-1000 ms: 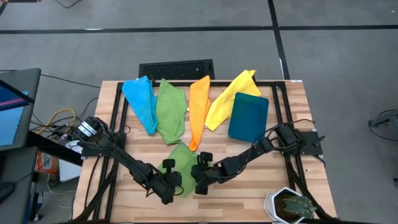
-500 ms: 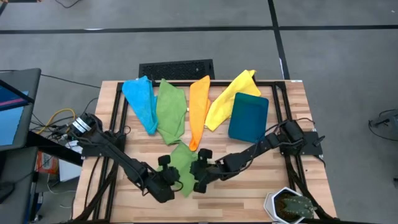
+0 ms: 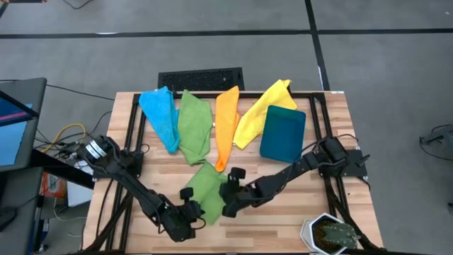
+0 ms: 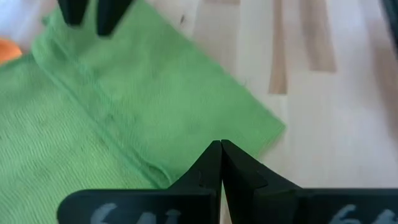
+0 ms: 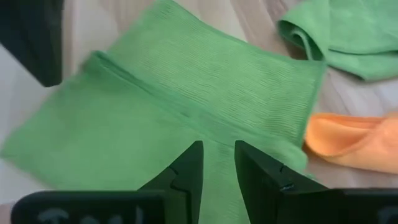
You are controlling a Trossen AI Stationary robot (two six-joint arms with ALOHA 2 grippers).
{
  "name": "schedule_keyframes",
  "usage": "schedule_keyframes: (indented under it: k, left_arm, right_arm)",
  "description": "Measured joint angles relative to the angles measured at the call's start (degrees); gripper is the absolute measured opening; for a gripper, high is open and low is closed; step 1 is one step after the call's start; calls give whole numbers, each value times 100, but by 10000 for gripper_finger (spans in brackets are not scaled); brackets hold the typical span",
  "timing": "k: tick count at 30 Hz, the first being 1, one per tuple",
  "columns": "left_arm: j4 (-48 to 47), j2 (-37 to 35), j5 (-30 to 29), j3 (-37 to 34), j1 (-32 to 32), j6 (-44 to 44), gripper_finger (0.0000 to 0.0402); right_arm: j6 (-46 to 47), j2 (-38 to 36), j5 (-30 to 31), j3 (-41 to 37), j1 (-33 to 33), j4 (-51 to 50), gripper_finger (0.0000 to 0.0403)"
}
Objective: Fold microfiber towels
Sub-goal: Fold the bottom green microfiber cloth
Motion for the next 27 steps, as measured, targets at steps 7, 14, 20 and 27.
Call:
schedule_keyframes:
  k: [7, 14, 20, 27]
  left_arm:
    - [-286, 230, -84, 1, -9, -401, 0]
    - [-482, 230, -128, 0, -15, -488, 0]
    - [-439, 403, 164, 6, -68, -643, 0]
    - [-449, 397, 262, 7, -42, -648, 0]
  right_arm:
    - [-11, 0, 155, 0, -111, -162, 116]
    - [107, 72, 134, -244, -115, 12, 116]
    - [439, 129, -31, -806, -117, 582, 116]
    - [228, -119, -31, -753, -153, 675, 116]
